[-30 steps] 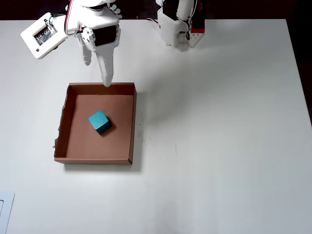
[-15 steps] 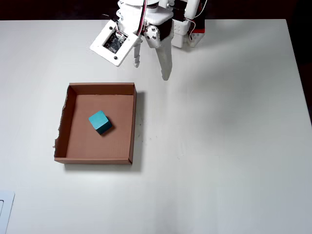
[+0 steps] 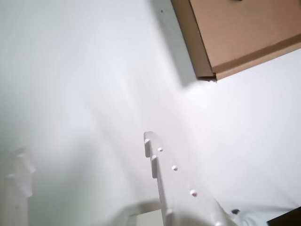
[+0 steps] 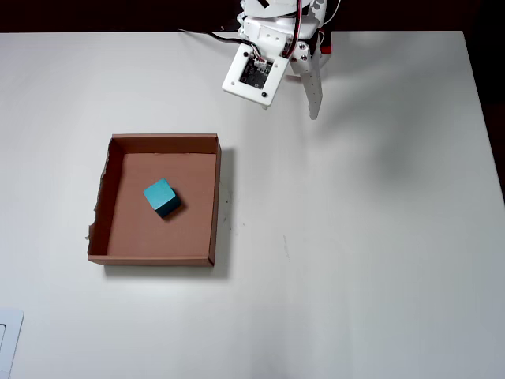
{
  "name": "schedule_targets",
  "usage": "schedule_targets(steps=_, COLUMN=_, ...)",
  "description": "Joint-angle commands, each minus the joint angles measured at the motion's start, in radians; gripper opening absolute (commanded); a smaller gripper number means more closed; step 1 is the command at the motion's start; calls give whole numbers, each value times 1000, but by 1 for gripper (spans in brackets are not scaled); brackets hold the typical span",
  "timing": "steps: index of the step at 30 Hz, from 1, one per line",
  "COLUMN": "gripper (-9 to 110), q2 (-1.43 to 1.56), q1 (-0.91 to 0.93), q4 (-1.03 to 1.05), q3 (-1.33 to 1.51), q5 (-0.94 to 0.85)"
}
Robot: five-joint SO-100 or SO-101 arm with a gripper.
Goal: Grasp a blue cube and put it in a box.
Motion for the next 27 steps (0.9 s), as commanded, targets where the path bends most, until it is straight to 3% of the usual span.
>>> schedule_targets(steps=1, gripper=29, q2=106, q1=-41, q4=-8, q3=51, q5=-3)
schedule_targets(steps=27, gripper=28, q2=592, q1=-175, q4=-11, q3=591, q5=3)
